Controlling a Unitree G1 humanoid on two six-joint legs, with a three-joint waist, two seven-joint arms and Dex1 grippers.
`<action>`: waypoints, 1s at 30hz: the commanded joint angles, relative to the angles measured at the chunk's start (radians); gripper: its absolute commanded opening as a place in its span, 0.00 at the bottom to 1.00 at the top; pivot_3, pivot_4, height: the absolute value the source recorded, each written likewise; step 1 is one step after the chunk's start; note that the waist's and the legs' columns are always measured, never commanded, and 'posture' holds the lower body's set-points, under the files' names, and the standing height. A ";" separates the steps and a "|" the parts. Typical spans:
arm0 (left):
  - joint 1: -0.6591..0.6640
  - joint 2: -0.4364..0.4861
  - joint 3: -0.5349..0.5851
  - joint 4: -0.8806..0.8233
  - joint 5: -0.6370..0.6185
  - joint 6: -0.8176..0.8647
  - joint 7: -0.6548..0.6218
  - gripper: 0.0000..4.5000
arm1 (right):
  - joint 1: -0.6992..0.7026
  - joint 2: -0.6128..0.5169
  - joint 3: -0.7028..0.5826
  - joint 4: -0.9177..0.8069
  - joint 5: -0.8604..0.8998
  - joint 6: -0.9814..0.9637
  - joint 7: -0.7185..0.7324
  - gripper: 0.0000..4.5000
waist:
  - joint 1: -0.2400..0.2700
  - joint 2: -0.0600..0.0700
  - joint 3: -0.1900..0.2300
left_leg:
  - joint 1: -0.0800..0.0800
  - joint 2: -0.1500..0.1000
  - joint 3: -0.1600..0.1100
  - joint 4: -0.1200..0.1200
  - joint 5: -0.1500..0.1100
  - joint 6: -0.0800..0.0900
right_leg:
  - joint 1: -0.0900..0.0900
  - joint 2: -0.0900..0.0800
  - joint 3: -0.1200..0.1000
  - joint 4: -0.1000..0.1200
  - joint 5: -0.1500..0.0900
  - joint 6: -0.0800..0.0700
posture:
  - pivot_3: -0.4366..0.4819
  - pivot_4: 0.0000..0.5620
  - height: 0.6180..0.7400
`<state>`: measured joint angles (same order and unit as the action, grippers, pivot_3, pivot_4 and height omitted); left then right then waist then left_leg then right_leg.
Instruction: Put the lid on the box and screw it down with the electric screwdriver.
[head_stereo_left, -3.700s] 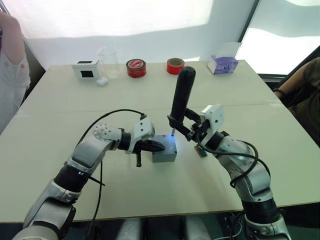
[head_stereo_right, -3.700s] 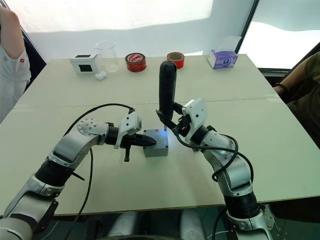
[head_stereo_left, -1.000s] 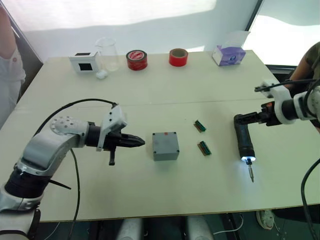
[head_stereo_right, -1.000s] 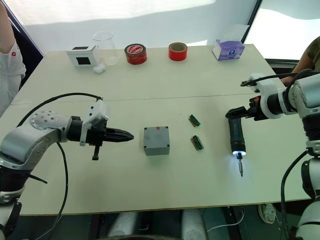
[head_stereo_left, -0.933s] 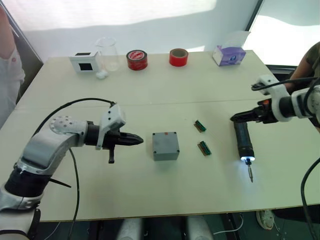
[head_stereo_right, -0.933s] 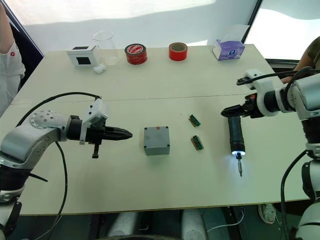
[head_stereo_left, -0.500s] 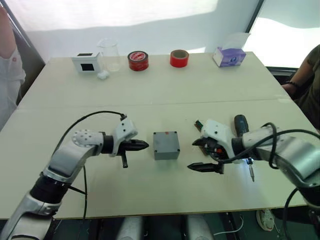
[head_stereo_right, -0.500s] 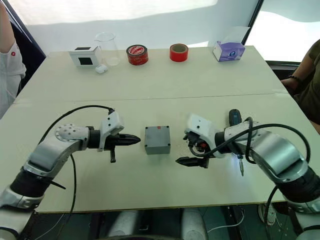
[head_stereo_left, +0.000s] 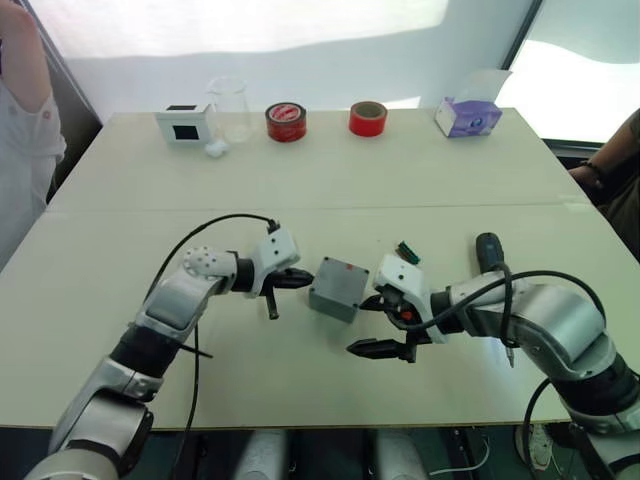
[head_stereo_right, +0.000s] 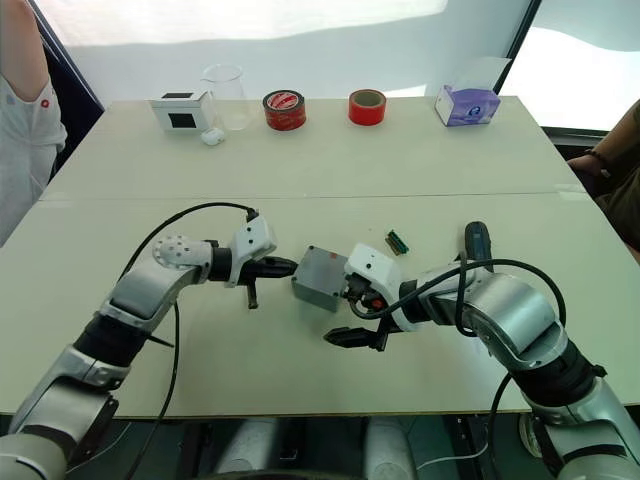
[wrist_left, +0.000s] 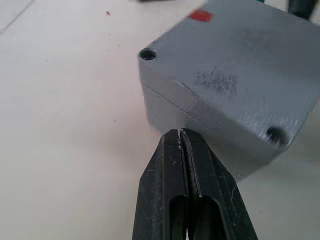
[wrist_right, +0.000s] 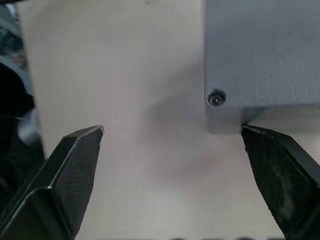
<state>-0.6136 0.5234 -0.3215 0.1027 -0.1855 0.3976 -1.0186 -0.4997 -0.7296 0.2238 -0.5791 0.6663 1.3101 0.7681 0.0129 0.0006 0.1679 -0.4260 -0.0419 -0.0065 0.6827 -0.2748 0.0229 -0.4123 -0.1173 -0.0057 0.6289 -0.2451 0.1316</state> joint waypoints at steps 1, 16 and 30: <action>-0.031 -0.001 0.036 0.029 0.008 -0.050 -0.007 0.00 | -0.007 0.015 -0.091 -0.050 0.063 0.050 -0.028 1.00 | -0.001 0.000 0.000 | 0.000 0.000 0.000 0.000 0.000 0.000 | 0.000 0.000 0.000 0.000 0.000 0.000 | 0.48 0.27 1.00; 0.177 0.127 0.061 -0.269 -0.062 0.144 -0.052 0.00 | -0.066 -0.159 0.129 0.248 -0.284 -0.420 0.101 1.00 | 0.000 0.000 0.000 | 0.000 0.000 0.001 0.000 0.000 0.000 | -0.001 0.000 0.000 0.000 0.000 0.000 | 0.48 0.27 1.00; 0.097 0.015 0.037 -0.181 -0.017 0.115 0.025 0.00 | -0.030 -0.072 0.137 0.170 -0.262 -0.394 0.172 1.00 | -0.001 0.000 0.000 | 0.000 0.000 0.000 0.000 0.000 0.000 | 0.000 0.000 0.000 0.000 0.000 0.000 | 0.48 0.27 1.00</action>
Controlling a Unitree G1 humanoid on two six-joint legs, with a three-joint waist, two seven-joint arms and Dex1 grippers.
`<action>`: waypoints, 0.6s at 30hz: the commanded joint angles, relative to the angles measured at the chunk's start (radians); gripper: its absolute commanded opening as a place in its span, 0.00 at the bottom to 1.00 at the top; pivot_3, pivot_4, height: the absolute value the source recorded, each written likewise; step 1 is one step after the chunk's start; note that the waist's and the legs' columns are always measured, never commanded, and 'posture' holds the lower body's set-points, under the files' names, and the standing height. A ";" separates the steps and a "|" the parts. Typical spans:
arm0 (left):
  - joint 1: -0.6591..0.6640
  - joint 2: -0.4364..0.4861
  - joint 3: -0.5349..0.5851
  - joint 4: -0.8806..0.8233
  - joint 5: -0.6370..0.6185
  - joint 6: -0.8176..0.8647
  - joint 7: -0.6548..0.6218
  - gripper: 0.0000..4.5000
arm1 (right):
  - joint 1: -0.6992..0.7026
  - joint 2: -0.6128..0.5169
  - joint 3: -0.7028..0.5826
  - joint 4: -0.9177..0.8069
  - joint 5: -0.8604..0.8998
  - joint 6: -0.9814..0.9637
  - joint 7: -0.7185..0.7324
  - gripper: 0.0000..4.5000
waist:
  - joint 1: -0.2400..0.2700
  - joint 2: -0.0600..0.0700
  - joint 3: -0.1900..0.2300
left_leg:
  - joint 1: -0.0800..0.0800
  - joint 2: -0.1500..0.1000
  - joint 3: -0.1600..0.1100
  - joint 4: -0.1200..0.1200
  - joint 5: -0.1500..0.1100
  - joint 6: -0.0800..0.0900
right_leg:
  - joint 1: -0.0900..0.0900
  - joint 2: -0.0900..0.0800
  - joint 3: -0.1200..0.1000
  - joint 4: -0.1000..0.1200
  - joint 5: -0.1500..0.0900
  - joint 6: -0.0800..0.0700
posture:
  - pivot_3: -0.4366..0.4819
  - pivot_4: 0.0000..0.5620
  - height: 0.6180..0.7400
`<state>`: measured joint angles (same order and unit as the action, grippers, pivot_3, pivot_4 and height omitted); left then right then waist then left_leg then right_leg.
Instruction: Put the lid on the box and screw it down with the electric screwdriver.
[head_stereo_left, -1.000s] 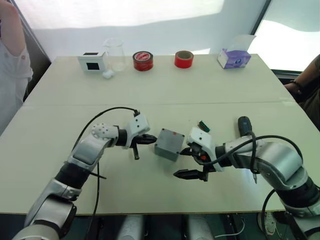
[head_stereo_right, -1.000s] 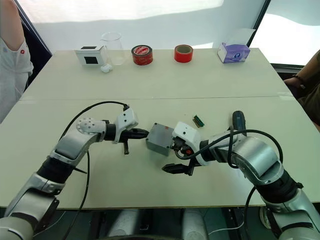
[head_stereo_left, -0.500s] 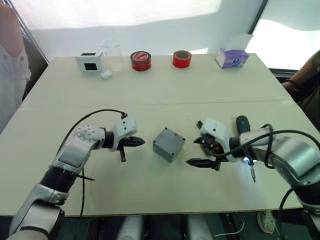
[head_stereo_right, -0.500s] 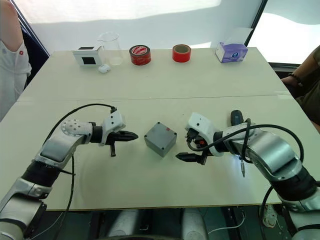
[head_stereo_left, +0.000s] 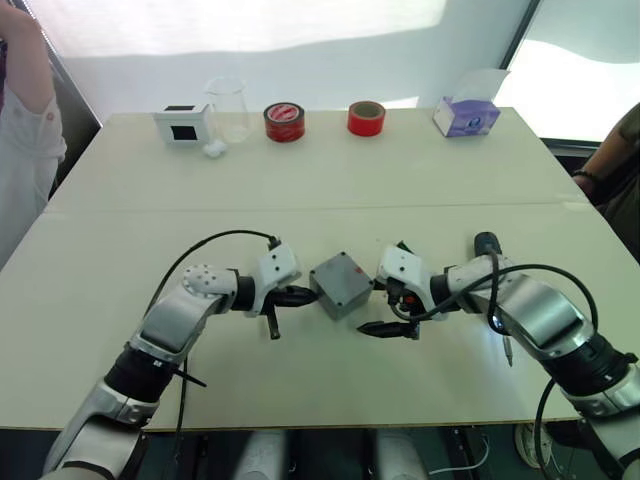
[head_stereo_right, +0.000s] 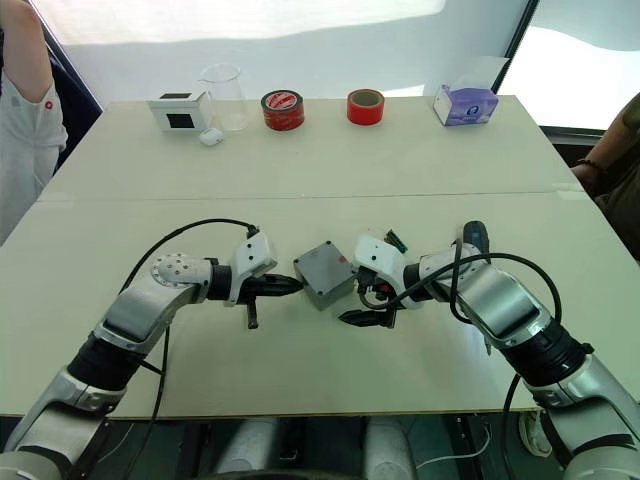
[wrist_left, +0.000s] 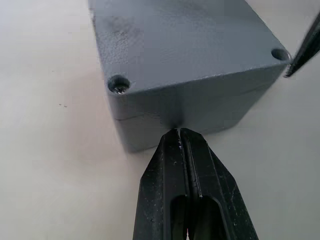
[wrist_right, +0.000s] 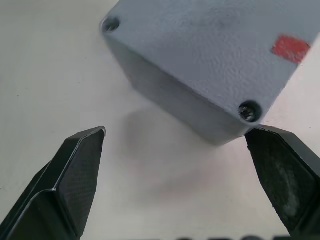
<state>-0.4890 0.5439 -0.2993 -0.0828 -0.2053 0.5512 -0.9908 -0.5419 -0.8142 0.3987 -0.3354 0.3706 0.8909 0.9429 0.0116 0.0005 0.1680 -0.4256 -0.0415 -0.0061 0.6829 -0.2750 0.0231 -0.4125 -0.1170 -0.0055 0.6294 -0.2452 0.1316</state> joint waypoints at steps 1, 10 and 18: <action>-0.032 -0.005 0.015 0.013 0.003 -0.044 -0.007 0.00 | 0.022 0.016 -0.047 -0.086 0.038 0.038 -0.010 1.00 | 0.001 0.000 0.000 | 0.000 0.000 0.000 0.000 0.000 0.000 | 0.000 0.000 0.000 0.000 0.000 0.000 | 0.48 0.27 1.00; -0.062 -0.006 0.014 0.060 0.010 -0.075 -0.022 0.00 | 0.063 0.037 -0.090 -0.154 0.057 0.100 -0.053 1.00 | 0.001 0.000 0.000 | 0.000 0.000 0.000 0.000 0.000 0.000 | 0.000 0.000 0.000 0.000 0.000 0.000 | 0.48 0.27 1.00; -0.069 -0.001 0.021 0.067 0.014 -0.082 -0.021 0.00 | 0.065 0.046 -0.098 -0.173 0.061 0.122 -0.074 1.00 | 0.000 0.000 0.000 | 0.000 0.000 0.000 0.000 0.000 0.000 | 0.000 0.000 0.000 0.000 0.000 0.000 | 0.48 0.27 1.00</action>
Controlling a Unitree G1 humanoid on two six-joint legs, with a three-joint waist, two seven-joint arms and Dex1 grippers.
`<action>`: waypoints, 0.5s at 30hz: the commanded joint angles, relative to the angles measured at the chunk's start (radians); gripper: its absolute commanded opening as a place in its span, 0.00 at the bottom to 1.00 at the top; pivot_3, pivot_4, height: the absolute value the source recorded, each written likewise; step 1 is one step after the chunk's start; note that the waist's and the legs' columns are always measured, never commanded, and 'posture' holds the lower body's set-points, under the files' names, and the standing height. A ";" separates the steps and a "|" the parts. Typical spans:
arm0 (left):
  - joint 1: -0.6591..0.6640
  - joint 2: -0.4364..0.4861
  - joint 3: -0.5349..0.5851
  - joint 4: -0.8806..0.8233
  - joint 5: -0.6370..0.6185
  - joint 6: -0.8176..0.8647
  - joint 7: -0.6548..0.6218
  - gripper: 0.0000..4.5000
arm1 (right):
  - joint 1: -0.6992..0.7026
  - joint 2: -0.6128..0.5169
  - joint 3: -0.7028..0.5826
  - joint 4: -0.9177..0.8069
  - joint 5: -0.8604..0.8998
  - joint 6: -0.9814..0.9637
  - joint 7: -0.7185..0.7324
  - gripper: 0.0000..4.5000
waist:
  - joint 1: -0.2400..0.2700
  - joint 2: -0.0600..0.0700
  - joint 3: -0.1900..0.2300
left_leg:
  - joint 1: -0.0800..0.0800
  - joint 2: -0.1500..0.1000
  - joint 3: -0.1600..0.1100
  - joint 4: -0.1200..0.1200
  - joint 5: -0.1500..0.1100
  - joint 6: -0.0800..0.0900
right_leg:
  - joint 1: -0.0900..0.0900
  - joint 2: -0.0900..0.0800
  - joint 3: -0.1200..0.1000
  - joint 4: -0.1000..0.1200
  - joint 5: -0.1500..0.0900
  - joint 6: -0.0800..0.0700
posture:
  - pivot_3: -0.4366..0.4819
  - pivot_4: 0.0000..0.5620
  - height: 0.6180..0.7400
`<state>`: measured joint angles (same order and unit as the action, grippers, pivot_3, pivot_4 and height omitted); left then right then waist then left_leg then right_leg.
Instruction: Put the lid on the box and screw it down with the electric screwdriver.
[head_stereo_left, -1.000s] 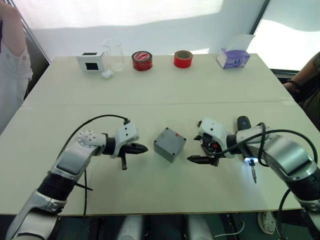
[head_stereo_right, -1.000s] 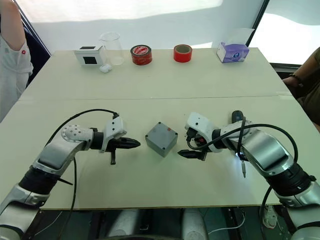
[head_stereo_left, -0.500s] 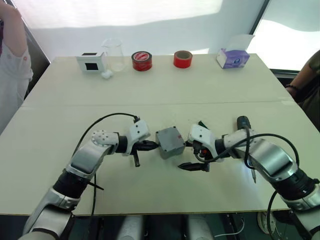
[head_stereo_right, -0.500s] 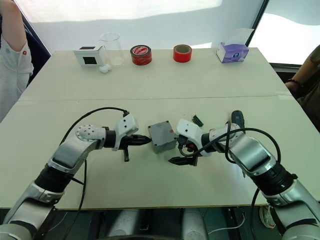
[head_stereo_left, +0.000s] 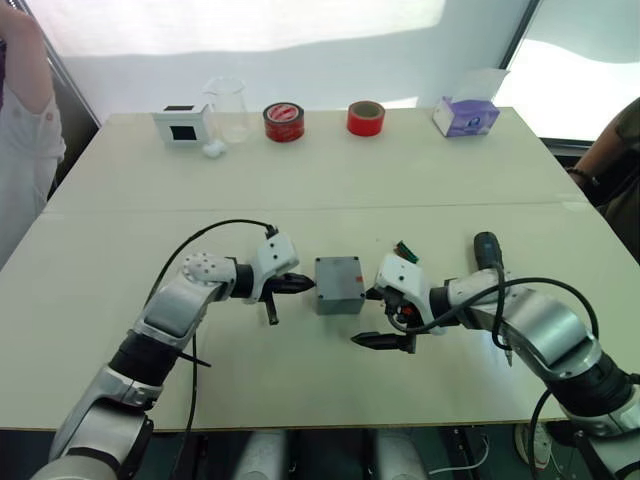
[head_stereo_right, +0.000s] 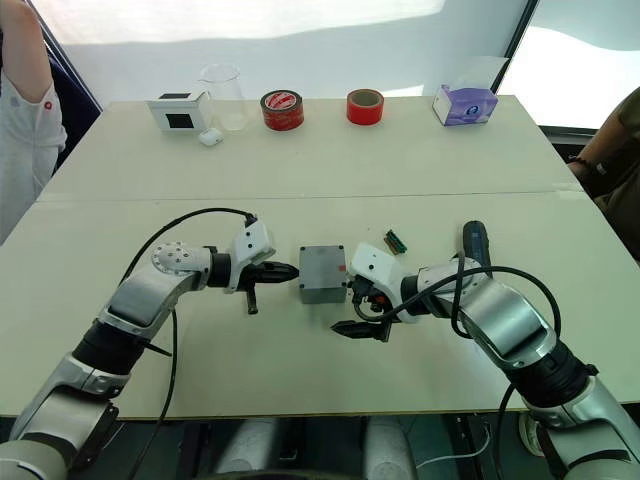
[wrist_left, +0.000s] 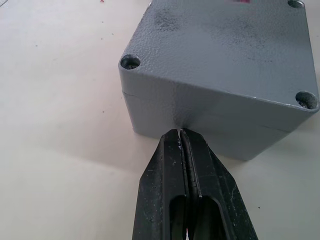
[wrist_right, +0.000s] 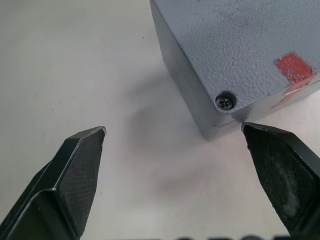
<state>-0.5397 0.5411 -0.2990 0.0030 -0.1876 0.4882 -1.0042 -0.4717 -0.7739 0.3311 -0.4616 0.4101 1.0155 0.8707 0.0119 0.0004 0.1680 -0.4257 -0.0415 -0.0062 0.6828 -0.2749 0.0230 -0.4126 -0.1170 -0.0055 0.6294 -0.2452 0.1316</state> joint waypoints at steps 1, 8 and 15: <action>-0.017 0.007 0.025 -0.024 -0.007 -0.015 -0.009 0.00 | -0.006 0.002 -0.036 -0.046 0.020 -0.002 -0.004 1.00 | 0.000 0.000 0.000 | 0.000 0.000 0.000 0.000 0.000 0.000 | 0.000 0.000 0.000 0.000 0.000 0.000 | 0.48 0.27 1.00; -0.011 0.106 0.166 -0.121 -0.145 0.118 -0.066 0.00 | 0.001 -0.052 -0.249 0.028 0.048 -0.036 -0.008 1.00 | -0.002 0.000 0.001 | 0.000 0.000 0.000 0.000 0.000 0.000 | 0.000 0.000 0.000 0.000 0.000 0.000 | 0.48 0.27 1.00; -0.008 0.137 0.239 -0.222 -0.281 0.250 -0.078 0.00 | -0.033 0.095 -0.358 0.369 -0.073 -0.268 -0.189 1.00 | 0.001 -0.002 0.000 | 0.000 0.000 0.000 0.000 0.000 0.000 | 0.001 0.000 0.000 0.000 0.000 0.000 | 0.48 0.27 1.00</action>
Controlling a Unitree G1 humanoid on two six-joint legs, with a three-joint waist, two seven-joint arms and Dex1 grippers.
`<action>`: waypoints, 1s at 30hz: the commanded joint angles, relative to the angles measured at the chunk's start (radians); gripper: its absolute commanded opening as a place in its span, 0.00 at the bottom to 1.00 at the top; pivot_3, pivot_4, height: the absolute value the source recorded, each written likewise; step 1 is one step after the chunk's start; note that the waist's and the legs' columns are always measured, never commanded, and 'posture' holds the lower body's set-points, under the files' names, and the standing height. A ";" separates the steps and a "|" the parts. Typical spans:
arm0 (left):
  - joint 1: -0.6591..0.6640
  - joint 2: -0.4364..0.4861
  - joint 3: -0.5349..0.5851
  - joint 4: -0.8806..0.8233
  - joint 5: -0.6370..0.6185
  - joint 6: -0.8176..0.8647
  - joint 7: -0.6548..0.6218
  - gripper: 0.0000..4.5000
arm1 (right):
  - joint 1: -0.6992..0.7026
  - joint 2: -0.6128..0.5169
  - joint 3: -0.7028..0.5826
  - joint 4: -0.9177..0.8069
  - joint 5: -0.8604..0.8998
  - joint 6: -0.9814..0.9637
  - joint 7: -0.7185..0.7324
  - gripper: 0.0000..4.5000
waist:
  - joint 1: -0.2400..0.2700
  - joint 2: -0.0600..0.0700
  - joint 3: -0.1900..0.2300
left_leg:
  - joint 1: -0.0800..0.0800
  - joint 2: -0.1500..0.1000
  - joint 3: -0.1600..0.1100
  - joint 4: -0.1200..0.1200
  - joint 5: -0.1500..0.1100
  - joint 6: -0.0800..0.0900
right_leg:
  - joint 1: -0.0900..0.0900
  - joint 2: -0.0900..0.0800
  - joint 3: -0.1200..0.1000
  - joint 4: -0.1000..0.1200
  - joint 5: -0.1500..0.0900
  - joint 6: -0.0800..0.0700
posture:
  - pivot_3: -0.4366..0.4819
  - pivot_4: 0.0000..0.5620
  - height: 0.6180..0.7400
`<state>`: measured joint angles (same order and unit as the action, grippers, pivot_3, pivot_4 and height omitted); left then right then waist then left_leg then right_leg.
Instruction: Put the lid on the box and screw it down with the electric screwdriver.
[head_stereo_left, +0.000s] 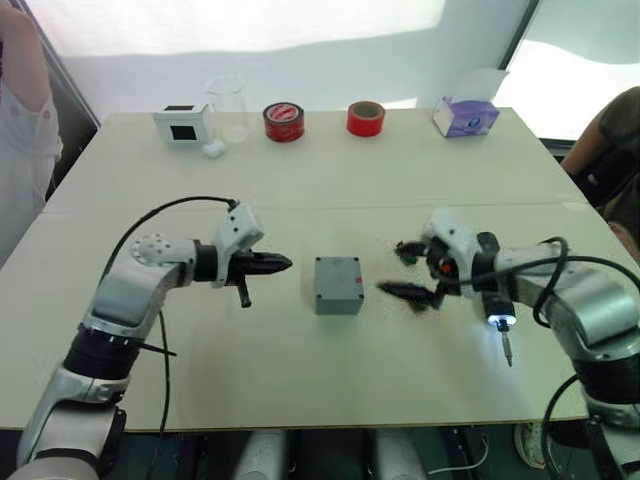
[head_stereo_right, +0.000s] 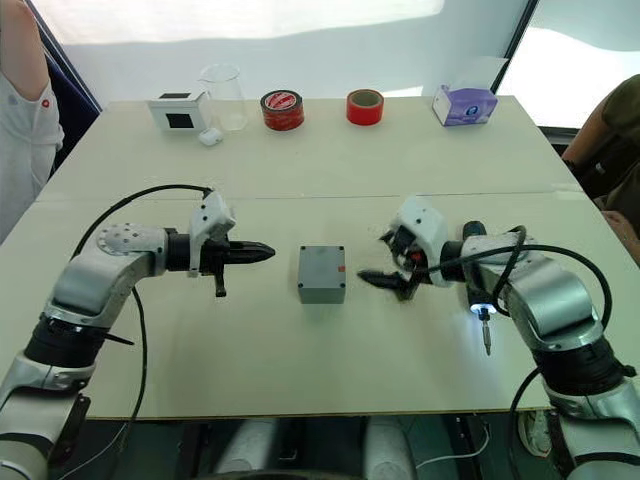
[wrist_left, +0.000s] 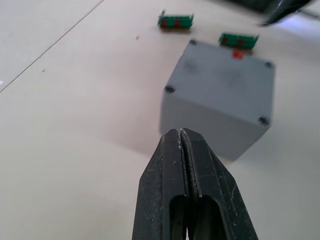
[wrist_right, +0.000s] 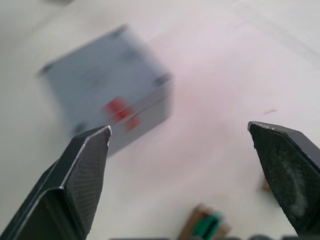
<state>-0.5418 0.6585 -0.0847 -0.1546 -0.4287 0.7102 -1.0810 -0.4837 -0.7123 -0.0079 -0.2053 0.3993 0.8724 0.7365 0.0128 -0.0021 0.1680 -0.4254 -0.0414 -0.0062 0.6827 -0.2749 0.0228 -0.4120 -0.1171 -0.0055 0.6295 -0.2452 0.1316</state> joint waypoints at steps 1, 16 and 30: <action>-0.004 0.023 0.021 -0.071 -0.040 0.031 0.001 0.00 | -0.025 0.048 -0.012 0.146 -0.075 -0.153 -0.062 1.00 | -0.002 0.000 0.000 | 0.000 0.000 0.000 0.000 0.000 0.000 | 0.000 0.000 0.000 0.000 0.000 0.000 | 0.48 0.27 1.00; 0.004 0.031 0.011 -0.095 -0.049 0.046 0.032 0.00 | -0.137 0.129 0.051 0.425 -0.179 -0.317 -0.044 0.69 | -0.009 0.001 0.000 | 0.000 0.000 0.000 -0.001 0.001 -0.002 | -0.001 0.001 0.000 0.000 0.000 0.000 | 0.48 0.27 1.00; 0.005 0.030 -0.004 -0.082 -0.041 0.026 0.036 0.00 | -0.141 0.152 0.043 0.462 -0.204 -0.332 -0.040 0.32 | -0.010 0.001 0.000 | 0.000 0.000 0.000 -0.001 0.002 -0.003 | -0.001 0.001 0.000 0.000 0.000 0.000 | 0.48 0.27 1.00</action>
<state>-0.5305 0.6775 -0.0963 -0.2177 -0.4662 0.7547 -1.0421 -0.5978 -0.5653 0.0538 0.2655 0.1972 0.5574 0.6961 0.0026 -0.0015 0.1683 -0.4254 -0.0413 -0.0058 0.6817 -0.2732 0.0199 -0.4127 -0.1164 -0.0053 0.6295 -0.2452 0.1316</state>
